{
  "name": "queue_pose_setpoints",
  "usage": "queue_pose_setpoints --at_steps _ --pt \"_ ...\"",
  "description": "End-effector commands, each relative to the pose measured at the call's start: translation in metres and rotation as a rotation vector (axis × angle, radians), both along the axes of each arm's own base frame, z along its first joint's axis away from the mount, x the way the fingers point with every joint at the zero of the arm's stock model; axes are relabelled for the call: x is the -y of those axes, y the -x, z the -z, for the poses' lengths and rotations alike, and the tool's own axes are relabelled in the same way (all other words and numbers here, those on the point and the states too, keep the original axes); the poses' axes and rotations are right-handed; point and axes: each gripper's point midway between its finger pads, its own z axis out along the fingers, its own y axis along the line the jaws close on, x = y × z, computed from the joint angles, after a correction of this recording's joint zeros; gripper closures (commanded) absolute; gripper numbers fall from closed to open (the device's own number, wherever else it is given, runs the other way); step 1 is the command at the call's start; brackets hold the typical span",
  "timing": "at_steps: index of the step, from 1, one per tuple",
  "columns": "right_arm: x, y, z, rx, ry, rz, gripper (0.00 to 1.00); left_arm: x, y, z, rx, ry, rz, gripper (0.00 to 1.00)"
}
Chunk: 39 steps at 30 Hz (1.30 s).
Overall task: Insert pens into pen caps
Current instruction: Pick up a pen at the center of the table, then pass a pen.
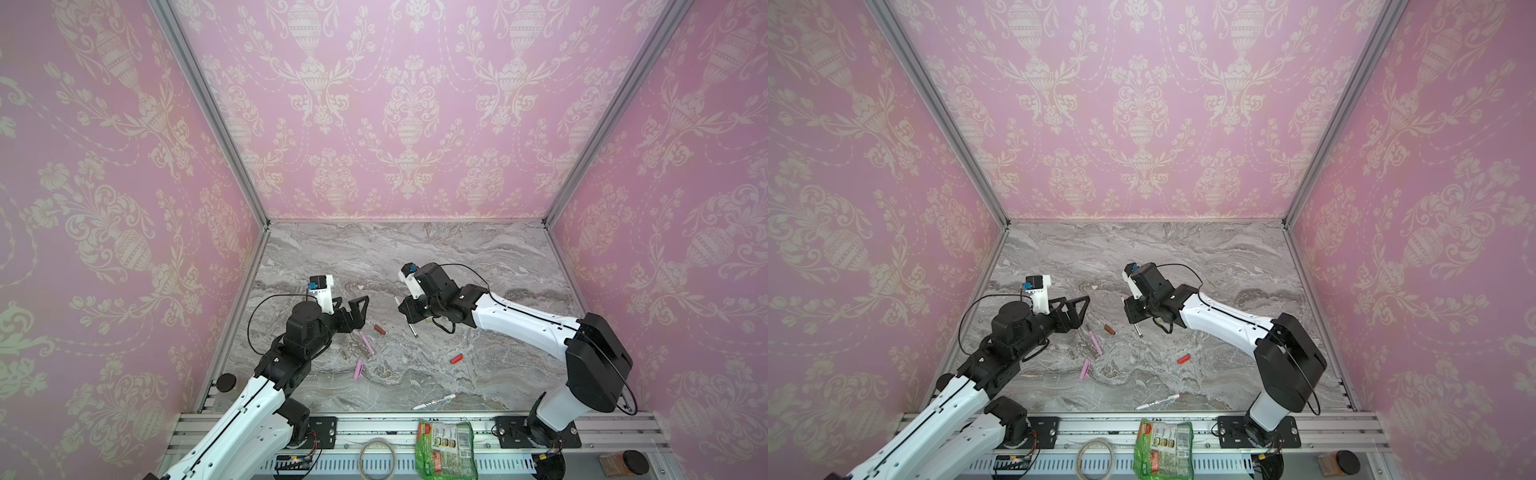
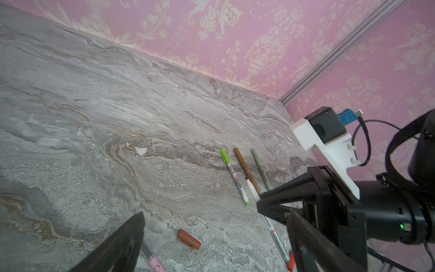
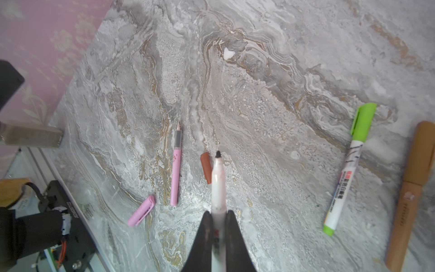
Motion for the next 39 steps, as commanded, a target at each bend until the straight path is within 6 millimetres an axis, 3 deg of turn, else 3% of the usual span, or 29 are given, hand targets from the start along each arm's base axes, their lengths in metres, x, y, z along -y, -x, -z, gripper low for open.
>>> queue_pose_setpoints --at_steps 1,7,13,24,39 --pt "-0.002 -0.004 -0.027 -0.061 -0.227 0.067 0.98 0.038 0.009 -0.017 0.021 0.072 0.228 0.05" --pt "0.008 -0.01 -0.055 -0.083 -0.396 0.134 0.98 0.07 0.016 -0.001 -0.063 0.101 0.383 0.08" --pt "0.004 -0.01 -0.063 -0.1 -0.435 0.122 0.98 0.094 0.024 0.0 -0.06 0.09 0.474 0.09" --pt "-0.002 -0.012 -0.087 -0.082 -0.514 0.117 0.99 0.111 0.026 0.01 -0.098 0.102 0.526 0.17" --pt "-0.003 -0.013 -0.085 -0.088 -0.53 0.123 0.99 0.126 0.023 0.011 -0.11 0.131 0.552 0.41"
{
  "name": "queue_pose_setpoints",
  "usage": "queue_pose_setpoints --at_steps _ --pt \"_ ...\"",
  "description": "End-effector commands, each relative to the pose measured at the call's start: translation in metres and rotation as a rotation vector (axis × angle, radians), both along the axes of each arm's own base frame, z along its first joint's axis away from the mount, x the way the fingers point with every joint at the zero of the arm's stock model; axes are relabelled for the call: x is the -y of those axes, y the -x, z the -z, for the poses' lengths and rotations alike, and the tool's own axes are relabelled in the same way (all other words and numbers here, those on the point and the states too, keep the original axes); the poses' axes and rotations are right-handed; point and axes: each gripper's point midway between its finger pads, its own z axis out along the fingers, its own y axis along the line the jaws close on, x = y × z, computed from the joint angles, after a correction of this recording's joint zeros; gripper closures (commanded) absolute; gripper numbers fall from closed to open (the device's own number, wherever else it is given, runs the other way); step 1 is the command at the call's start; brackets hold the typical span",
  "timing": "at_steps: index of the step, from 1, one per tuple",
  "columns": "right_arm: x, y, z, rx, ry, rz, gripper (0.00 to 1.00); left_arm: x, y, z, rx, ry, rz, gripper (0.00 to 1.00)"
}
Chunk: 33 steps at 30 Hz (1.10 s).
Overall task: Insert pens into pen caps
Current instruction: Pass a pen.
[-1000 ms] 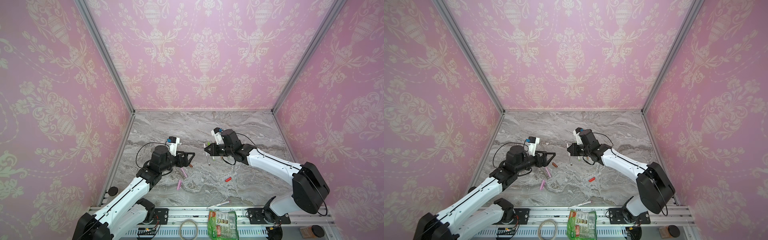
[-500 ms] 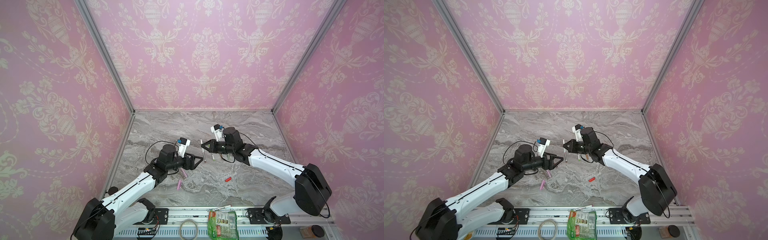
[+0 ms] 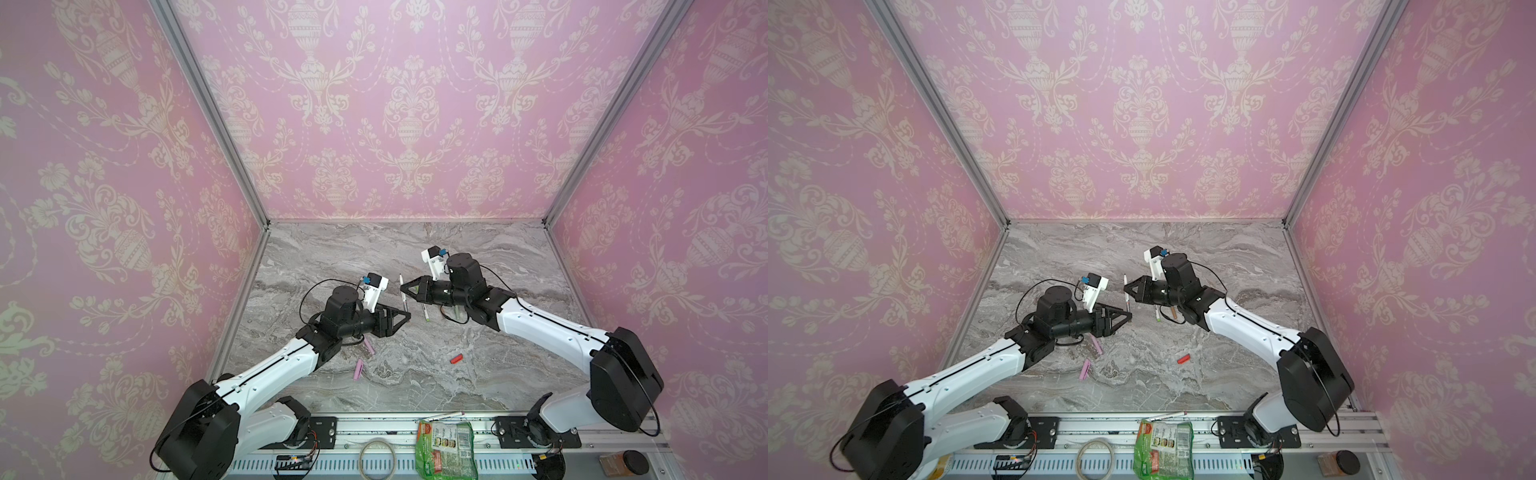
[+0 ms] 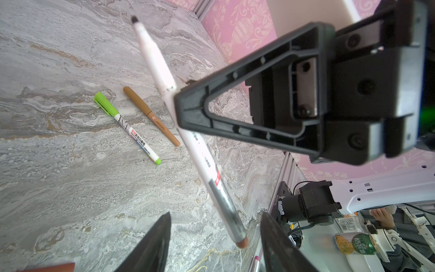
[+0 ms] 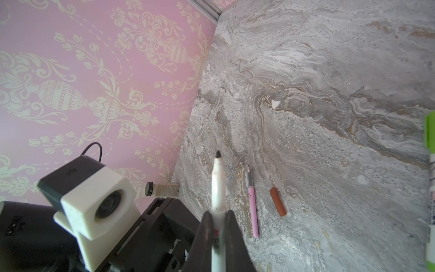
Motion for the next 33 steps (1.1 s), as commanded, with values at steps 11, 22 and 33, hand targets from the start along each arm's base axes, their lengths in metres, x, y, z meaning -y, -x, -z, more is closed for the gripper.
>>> queue_pose_setpoints --at_steps 11,22,33 --pt "0.0 0.002 -0.011 0.023 -0.028 -0.006 0.99 0.011 -0.005 -0.011 0.016 0.03 0.022 0.53" --pt "-0.001 0.003 -0.007 0.015 -0.036 -0.005 1.0 0.016 -0.011 -0.013 0.016 0.048 0.009 0.68" --pt "0.003 0.004 -0.003 0.018 -0.018 0.004 0.99 0.012 -0.013 -0.007 0.013 0.024 -0.016 0.89"
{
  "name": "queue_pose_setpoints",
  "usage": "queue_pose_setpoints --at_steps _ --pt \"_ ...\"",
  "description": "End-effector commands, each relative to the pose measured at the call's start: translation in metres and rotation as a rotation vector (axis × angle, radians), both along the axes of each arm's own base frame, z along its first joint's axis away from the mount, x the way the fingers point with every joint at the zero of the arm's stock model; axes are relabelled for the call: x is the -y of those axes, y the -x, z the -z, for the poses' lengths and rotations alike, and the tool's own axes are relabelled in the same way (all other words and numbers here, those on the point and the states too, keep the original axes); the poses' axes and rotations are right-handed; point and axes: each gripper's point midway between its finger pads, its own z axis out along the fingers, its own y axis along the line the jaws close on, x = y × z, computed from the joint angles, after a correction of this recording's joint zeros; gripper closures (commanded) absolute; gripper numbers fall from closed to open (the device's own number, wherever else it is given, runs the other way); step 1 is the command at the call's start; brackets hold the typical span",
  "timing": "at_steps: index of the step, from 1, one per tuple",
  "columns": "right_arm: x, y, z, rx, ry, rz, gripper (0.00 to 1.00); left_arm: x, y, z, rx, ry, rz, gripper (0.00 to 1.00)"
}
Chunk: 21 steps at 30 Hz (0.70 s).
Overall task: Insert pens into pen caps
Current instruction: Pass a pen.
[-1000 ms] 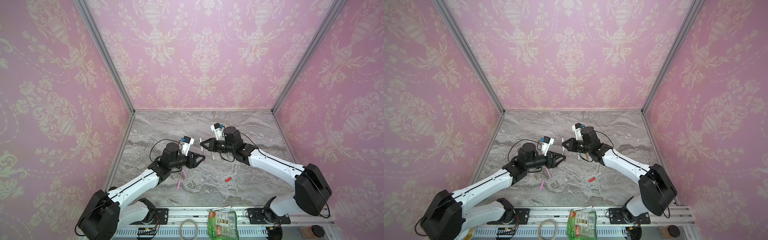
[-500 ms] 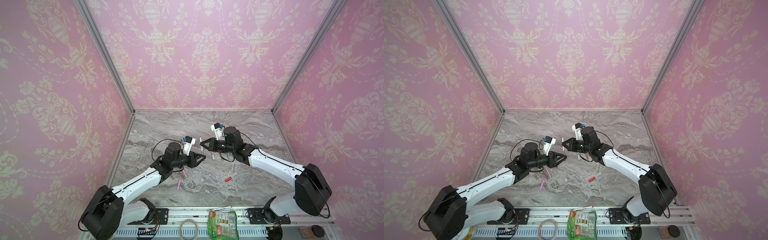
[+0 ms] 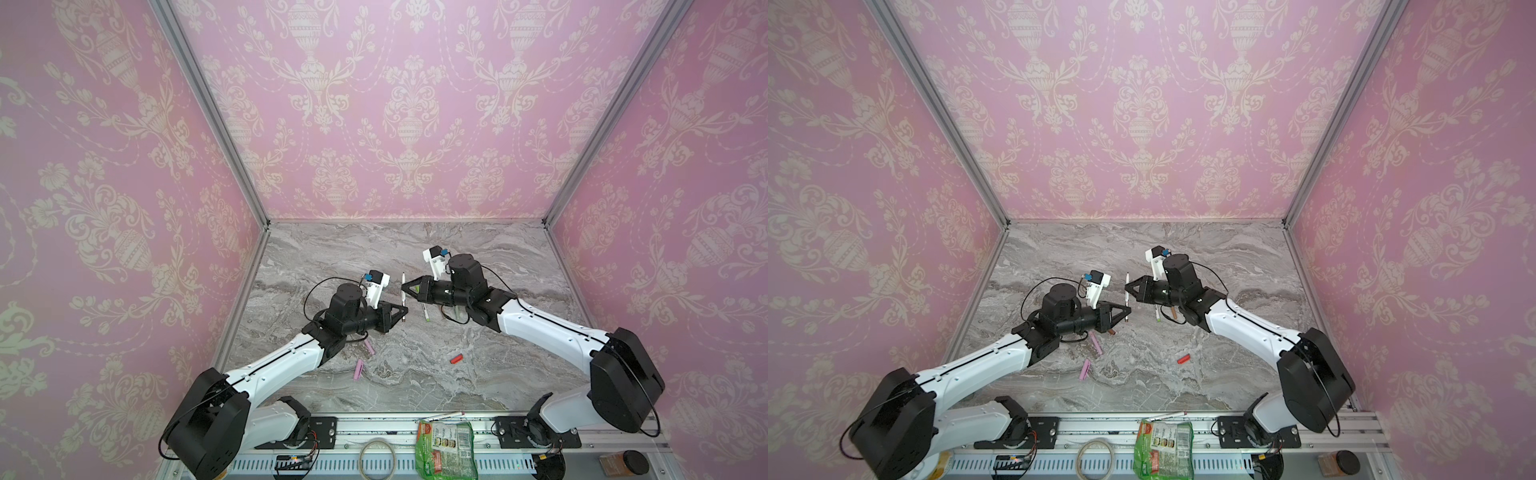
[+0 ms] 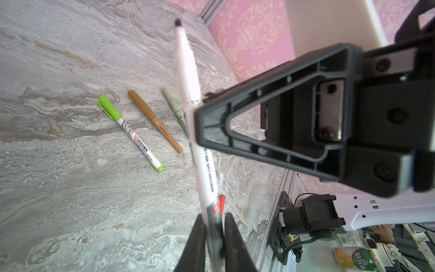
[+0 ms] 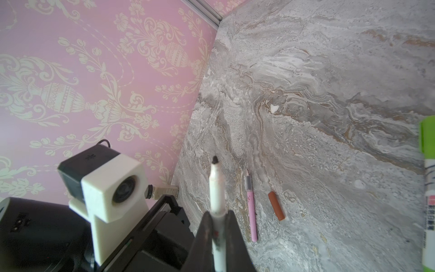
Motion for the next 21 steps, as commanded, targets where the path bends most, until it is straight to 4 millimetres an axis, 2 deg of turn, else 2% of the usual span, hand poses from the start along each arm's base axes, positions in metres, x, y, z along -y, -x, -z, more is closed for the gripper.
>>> queue_pose_setpoints --at_steps 1,5,13,18,21 --pt "0.001 0.005 -0.002 0.0 -0.004 -0.005 0.99 0.005 0.0 -0.012 0.049 0.01 0.019 0.91" --pt "0.002 0.005 -0.002 0.01 0.018 -0.012 0.93 0.001 -0.001 -0.011 0.061 -0.009 -0.002 0.97" --pt "0.006 0.008 -0.009 0.056 0.077 -0.039 0.65 -0.017 -0.003 -0.01 0.102 -0.093 -0.071 1.0" --pt "0.012 0.009 -0.013 0.098 0.146 -0.053 0.57 -0.043 -0.006 -0.003 0.123 -0.193 -0.175 1.0" --pt "0.01 0.011 0.0 0.086 0.212 -0.086 0.56 -0.069 -0.009 0.003 0.128 -0.283 -0.286 1.0"
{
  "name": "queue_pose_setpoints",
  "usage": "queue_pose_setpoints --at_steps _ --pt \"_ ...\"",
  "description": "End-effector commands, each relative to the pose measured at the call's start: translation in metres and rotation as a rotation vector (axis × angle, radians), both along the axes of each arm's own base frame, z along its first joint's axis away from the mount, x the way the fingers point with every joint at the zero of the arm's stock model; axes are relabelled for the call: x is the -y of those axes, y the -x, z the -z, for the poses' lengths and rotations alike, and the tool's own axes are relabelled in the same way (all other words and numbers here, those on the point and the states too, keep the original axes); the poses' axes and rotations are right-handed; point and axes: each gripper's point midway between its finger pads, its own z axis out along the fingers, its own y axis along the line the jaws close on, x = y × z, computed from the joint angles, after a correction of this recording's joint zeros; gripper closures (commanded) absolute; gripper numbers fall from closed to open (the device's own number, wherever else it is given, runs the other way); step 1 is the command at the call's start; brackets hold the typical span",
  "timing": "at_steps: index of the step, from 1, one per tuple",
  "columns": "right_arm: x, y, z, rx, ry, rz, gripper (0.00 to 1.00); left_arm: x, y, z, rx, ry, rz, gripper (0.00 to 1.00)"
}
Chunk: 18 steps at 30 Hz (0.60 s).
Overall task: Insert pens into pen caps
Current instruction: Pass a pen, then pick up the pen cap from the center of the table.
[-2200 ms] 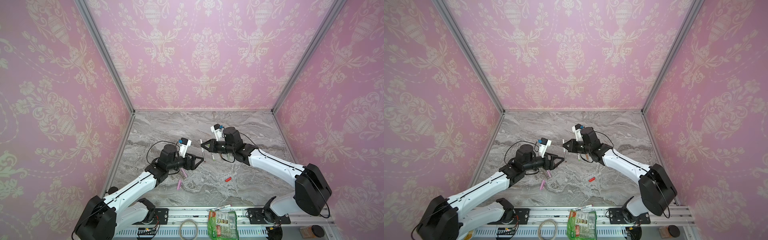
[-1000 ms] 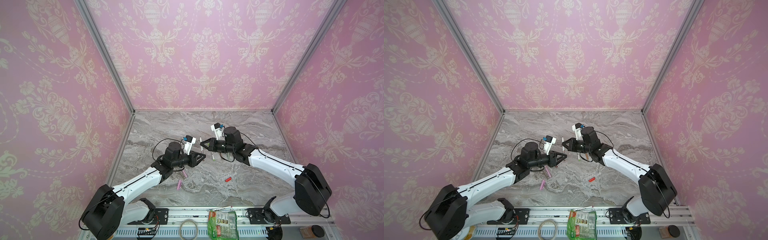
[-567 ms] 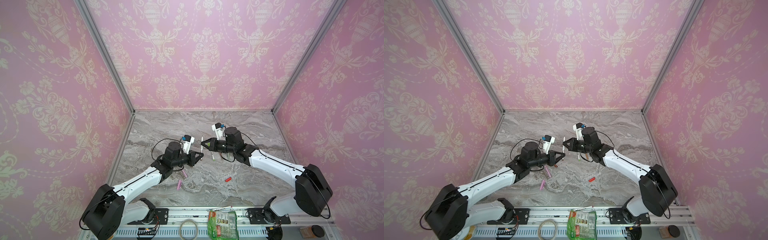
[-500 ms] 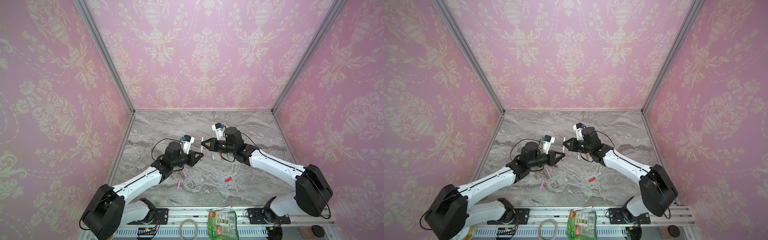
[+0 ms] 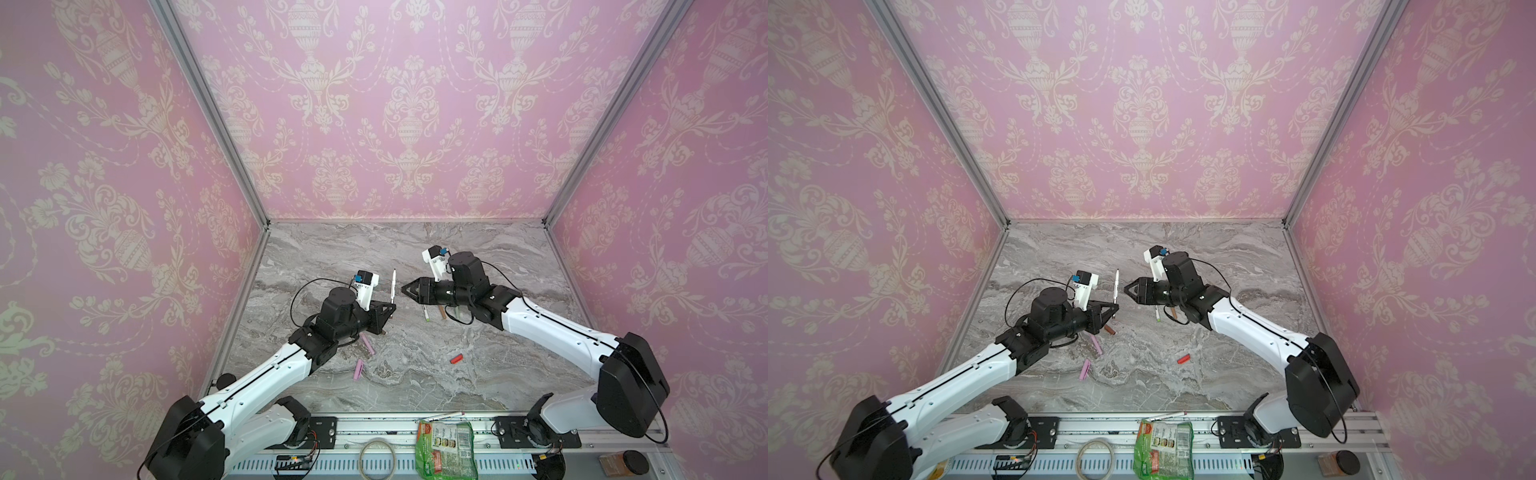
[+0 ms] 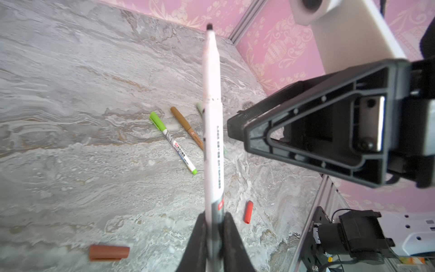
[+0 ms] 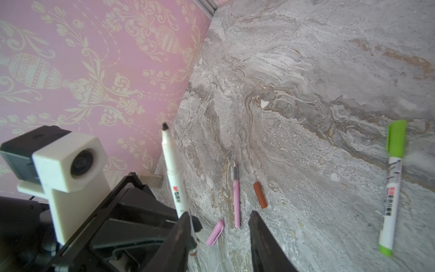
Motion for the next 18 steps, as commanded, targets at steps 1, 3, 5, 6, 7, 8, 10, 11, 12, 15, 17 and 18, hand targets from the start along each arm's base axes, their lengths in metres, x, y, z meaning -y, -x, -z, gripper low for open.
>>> queue_pose_setpoints --at_steps 1,3,5,6,7,8,10,11,12,15,17,18 --pt "-0.002 0.006 0.007 0.019 0.115 -0.05 0.56 -0.04 -0.006 0.019 0.008 -0.167 -0.168 1.0" --pt "-0.01 0.01 0.022 0.007 0.199 -0.081 0.56 -0.063 -0.007 0.02 0.017 -0.223 -0.268 1.0" --pt "-0.022 0.012 0.033 0.01 0.294 -0.119 0.57 -0.084 -0.006 0.02 0.033 -0.26 -0.353 1.0" --pt "-0.027 0.013 0.04 0.009 0.337 -0.135 0.57 -0.092 -0.005 0.018 0.045 -0.264 -0.386 1.0" --pt "-0.033 0.014 0.051 0.001 0.387 -0.155 0.57 -0.099 -0.004 0.015 0.06 -0.263 -0.417 1.0" --pt "-0.038 0.015 0.06 -0.004 0.431 -0.174 0.58 -0.105 -0.002 0.012 0.074 -0.258 -0.442 1.0" --pt "-0.047 0.016 0.075 -0.007 0.499 -0.202 0.58 -0.117 0.001 0.007 0.1 -0.251 -0.492 1.0" --pt "-0.053 0.016 0.082 -0.008 0.527 -0.217 0.58 -0.123 0.003 0.004 0.112 -0.25 -0.517 1.0" --pt "-0.056 0.016 0.088 -0.01 0.552 -0.227 0.58 -0.129 0.005 0.002 0.124 -0.249 -0.541 1.0" --pt "-0.068 0.016 0.105 -0.01 0.608 -0.261 0.59 -0.145 0.011 -0.004 0.158 -0.242 -0.6 1.0" --pt "-0.073 0.015 0.117 -0.018 0.639 -0.276 0.59 -0.152 0.015 -0.006 0.177 -0.234 -0.625 1.0" --pt "-0.076 0.016 0.122 -0.022 0.65 -0.284 0.59 -0.154 0.016 -0.007 0.182 -0.231 -0.631 1.0"
